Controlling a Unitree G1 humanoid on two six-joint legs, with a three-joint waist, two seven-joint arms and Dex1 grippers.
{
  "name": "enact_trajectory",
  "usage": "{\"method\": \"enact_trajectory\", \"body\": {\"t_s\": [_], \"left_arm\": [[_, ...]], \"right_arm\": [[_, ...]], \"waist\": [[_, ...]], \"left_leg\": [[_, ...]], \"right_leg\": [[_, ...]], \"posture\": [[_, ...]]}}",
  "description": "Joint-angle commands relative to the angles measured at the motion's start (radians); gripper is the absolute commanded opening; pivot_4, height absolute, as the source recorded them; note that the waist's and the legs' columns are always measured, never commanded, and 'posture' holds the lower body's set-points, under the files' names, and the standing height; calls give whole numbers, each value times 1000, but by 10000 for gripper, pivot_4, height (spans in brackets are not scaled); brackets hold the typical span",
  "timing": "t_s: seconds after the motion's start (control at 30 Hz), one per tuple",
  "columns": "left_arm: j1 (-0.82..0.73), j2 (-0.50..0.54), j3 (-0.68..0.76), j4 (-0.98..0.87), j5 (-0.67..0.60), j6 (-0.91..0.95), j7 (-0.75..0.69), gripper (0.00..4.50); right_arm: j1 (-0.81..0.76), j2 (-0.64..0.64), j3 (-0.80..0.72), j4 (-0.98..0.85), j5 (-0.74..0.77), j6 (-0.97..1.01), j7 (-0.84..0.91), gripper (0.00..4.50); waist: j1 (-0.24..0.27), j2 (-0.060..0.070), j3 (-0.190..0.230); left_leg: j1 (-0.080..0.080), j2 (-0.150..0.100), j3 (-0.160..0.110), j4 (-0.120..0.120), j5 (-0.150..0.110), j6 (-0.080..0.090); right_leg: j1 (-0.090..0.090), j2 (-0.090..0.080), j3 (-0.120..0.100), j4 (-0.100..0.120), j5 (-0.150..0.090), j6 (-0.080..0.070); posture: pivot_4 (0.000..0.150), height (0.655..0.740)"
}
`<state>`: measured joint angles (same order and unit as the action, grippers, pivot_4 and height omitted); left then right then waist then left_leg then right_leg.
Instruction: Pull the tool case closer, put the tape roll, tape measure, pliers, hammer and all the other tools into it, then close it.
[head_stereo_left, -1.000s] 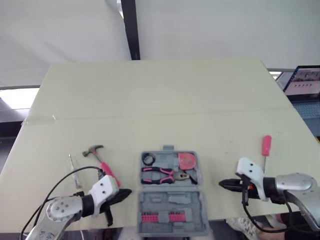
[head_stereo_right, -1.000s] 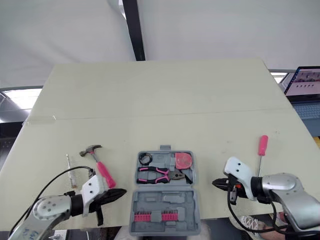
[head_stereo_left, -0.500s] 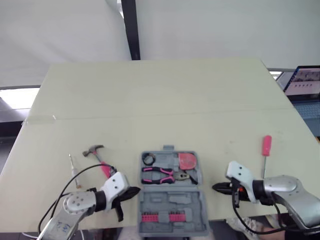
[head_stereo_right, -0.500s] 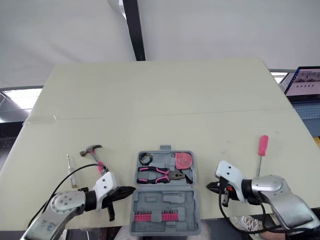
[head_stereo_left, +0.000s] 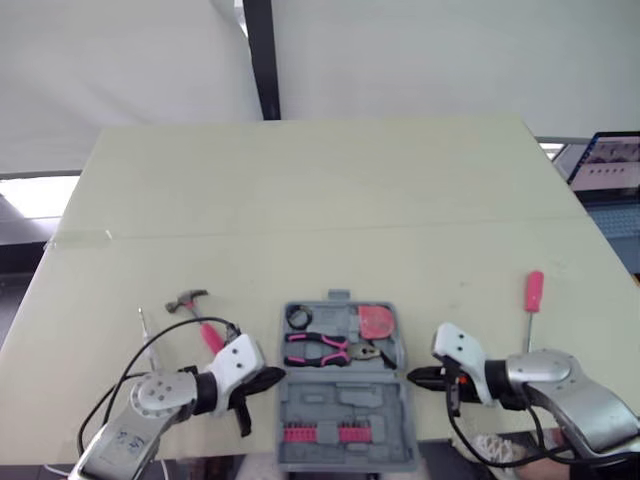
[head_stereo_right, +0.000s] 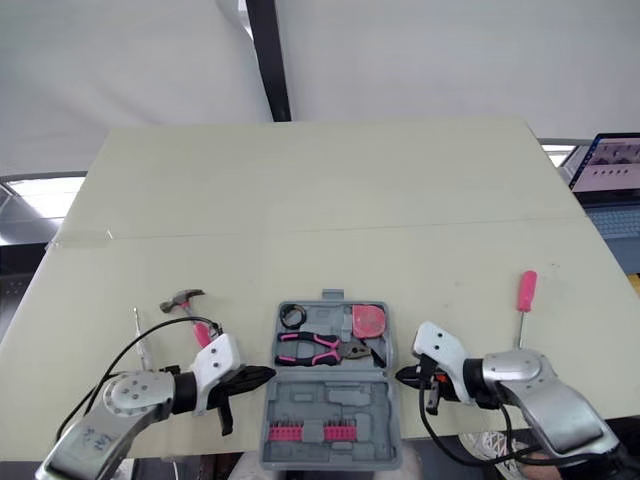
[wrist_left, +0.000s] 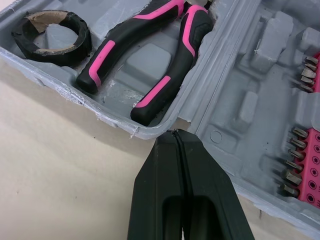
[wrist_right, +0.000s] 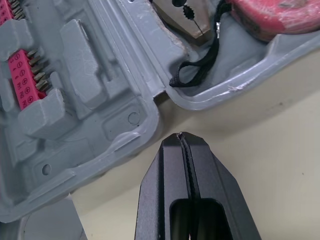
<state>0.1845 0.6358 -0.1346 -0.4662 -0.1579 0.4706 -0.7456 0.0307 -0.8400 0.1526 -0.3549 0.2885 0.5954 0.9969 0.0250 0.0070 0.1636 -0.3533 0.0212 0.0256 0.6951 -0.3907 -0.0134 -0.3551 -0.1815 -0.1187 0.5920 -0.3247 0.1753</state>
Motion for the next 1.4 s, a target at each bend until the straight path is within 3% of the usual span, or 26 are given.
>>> {"method": "enact_trajectory", "body": {"t_s": [0.03,0.63,1.4], "left_arm": [[24,10,8,-39,-12,-3,0,453],[-2,-43,-25,114,19,-115,20,453],[-38,-109,-42,162,45,-138,57,453]], "right_arm": [[-15,9,14,-32,7,8,-2,312],[-61,39,62,-6,-20,16,-14,312],[-145,86,76,71,-86,-10,-36,312]], "waist": [[0,0,0],[-1,0,0],[2,1,-1]], "left_leg": [[0,0,0,0,0,0],[0,0,0,0,0,0],[0,0,0,1,0,0]], "right_leg": [[0,0,0,0,0,0],[0,0,0,0,0,0],[0,0,0,1,0,0]], "posture": [[1500,7400],[1500,7400],[1500,7400]]}}
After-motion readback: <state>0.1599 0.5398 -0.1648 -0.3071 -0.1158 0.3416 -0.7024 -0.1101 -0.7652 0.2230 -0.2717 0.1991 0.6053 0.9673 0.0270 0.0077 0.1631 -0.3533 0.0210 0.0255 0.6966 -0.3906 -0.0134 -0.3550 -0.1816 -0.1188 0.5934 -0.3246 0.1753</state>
